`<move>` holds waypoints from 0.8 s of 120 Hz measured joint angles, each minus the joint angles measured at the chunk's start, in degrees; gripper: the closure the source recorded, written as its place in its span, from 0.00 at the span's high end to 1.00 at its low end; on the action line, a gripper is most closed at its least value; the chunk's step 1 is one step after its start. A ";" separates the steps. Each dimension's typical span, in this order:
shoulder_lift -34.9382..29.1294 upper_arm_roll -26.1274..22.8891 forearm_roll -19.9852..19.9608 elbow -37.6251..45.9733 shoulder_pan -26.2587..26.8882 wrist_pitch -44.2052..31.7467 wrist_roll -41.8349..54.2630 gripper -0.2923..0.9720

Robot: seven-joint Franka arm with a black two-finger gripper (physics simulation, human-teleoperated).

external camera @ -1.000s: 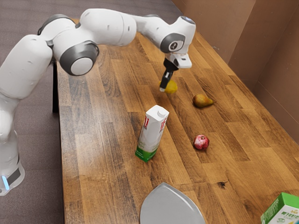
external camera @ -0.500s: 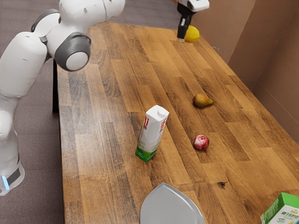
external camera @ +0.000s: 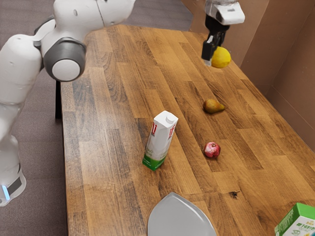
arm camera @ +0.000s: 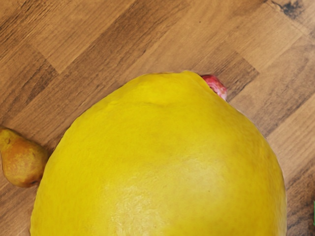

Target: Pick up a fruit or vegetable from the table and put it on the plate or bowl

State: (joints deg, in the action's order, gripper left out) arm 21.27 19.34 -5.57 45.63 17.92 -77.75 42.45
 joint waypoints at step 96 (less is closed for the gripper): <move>3.05 -14.17 8.80 18.34 24.01 -5.88 -24.92 0.46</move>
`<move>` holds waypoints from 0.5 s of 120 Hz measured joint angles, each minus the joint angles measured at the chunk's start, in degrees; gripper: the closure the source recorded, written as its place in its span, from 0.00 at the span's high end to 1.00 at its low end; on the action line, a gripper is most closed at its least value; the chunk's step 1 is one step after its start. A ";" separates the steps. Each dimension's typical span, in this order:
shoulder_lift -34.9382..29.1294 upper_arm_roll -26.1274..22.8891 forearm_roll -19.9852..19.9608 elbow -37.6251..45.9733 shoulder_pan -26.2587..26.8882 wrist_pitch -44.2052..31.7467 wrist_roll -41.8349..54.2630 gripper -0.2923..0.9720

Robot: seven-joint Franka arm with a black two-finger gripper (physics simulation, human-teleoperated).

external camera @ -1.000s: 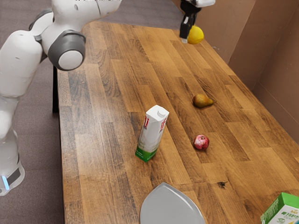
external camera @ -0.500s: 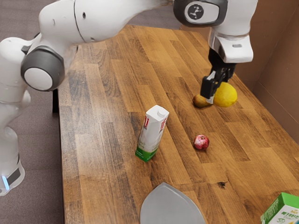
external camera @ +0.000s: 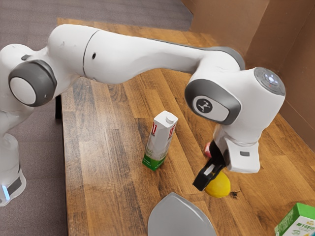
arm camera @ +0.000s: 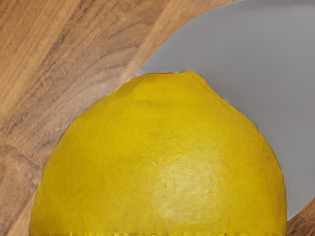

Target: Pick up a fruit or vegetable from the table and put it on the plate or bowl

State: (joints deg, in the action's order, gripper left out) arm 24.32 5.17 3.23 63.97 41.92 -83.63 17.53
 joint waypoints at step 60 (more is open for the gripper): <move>1.37 -3.36 -0.05 8.72 0.00 -11.41 -8.26 0.52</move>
State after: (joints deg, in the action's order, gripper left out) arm 25.69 1.81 3.19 72.68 41.92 -95.03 9.27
